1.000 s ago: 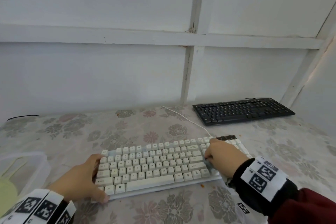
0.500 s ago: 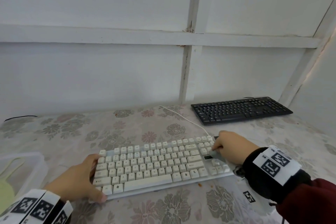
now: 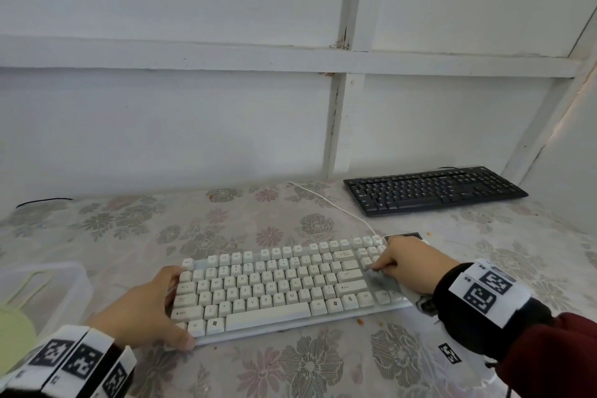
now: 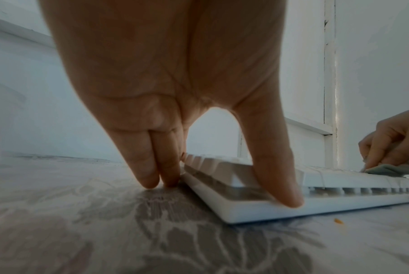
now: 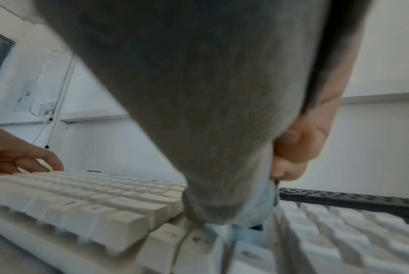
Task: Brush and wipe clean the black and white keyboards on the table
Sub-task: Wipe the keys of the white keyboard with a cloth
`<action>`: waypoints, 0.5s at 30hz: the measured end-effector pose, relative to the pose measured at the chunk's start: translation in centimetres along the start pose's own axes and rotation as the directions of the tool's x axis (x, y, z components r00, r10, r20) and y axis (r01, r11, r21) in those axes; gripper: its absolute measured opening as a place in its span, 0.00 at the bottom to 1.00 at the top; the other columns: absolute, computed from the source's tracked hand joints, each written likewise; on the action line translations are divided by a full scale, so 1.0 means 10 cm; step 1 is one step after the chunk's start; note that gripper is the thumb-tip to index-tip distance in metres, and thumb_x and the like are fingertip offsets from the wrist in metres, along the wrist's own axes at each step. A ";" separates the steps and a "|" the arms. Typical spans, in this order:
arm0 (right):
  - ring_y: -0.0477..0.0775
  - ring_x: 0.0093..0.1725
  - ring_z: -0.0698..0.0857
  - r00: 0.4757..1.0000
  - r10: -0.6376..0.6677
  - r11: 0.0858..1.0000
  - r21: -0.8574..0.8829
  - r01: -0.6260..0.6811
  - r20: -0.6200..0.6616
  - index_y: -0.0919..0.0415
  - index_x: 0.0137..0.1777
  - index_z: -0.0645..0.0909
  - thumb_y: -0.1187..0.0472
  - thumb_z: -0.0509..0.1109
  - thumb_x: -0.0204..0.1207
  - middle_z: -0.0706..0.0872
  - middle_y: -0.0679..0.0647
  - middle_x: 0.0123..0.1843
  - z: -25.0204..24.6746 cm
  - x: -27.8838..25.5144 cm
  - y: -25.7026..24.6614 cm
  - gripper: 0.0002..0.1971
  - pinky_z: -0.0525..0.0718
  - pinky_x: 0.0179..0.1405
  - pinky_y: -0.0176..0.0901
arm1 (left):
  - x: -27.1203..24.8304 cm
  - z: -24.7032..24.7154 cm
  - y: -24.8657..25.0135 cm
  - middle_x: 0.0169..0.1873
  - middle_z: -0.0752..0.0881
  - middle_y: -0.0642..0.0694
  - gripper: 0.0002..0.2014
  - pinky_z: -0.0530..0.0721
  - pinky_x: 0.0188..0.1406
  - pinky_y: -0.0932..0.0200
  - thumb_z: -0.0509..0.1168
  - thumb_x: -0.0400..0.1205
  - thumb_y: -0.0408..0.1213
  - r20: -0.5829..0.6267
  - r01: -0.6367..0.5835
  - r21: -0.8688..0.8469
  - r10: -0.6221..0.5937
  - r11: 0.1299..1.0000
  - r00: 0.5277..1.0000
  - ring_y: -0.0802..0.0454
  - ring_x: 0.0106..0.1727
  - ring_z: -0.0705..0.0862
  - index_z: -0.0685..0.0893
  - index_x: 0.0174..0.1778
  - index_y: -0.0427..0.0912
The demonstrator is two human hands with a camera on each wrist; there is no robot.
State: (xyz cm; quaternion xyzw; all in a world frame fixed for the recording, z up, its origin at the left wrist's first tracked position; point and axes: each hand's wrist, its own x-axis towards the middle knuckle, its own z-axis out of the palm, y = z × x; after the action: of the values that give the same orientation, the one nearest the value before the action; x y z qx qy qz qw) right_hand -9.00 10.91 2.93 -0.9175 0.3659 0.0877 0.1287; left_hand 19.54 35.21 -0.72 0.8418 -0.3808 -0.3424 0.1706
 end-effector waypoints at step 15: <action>0.39 0.36 0.75 0.981 0.131 0.991 0.024 -0.129 -0.145 0.54 0.55 0.89 0.56 0.68 0.79 0.70 0.39 0.37 -0.08 -0.16 0.33 0.10 0.71 0.34 0.26 | 0.01 -0.01 -0.02 0.58 0.77 0.62 0.59 0.73 0.45 0.74 0.83 0.53 0.46 0.015 -0.008 0.007 0.008 1.000 1.000 0.61 0.57 0.78 0.56 0.77 0.52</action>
State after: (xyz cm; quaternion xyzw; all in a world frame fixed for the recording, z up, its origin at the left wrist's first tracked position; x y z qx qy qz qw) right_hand -12.41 9.35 3.54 -0.8946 0.4342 0.0258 0.1023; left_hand 19.77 35.28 -0.79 0.8383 -0.3866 -0.3466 0.1664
